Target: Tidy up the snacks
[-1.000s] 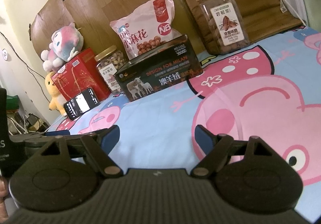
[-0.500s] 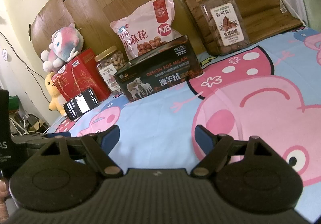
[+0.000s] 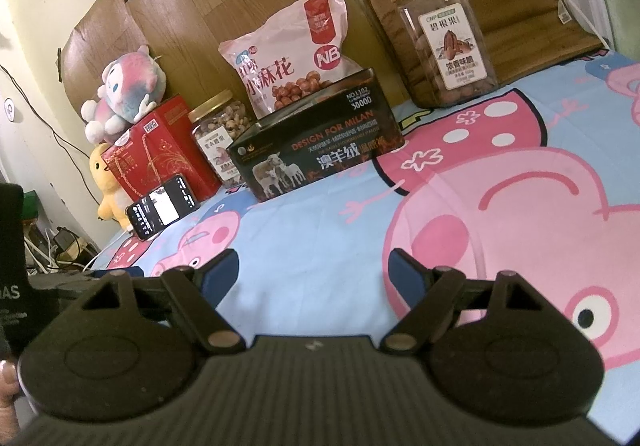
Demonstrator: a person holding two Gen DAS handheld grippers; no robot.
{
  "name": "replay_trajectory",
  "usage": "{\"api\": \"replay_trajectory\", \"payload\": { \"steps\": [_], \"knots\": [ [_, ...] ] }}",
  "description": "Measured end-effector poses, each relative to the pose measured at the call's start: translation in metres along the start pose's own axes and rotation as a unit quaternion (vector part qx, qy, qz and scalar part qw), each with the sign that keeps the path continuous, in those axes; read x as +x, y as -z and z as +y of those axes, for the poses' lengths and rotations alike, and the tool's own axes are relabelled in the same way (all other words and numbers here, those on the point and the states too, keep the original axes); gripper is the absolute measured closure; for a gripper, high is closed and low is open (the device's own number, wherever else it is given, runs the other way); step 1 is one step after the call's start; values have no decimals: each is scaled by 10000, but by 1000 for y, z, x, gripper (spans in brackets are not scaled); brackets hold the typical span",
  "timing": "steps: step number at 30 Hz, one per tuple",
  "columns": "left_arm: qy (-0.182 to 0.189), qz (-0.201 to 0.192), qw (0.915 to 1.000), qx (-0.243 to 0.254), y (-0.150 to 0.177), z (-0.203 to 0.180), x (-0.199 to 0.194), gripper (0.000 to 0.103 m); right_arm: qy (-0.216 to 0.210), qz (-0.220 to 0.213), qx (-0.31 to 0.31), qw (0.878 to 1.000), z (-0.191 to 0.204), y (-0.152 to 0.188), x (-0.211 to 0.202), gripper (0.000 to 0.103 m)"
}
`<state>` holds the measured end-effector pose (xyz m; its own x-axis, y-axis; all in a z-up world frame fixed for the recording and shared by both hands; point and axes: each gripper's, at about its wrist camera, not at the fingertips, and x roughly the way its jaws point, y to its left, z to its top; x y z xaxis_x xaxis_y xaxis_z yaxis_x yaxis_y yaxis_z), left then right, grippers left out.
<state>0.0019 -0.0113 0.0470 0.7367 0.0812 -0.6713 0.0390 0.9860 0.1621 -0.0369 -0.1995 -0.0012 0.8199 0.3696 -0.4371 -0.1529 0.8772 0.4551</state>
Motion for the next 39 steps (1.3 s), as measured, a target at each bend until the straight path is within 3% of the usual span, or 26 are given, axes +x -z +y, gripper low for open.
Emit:
{"api": "replay_trajectory", "payload": {
  "steps": [39],
  "knots": [
    [-12, 21, 10000, 6, 2, 2, 2, 0, -4, -9, 34, 10000, -1, 1, 0, 19]
  ]
}}
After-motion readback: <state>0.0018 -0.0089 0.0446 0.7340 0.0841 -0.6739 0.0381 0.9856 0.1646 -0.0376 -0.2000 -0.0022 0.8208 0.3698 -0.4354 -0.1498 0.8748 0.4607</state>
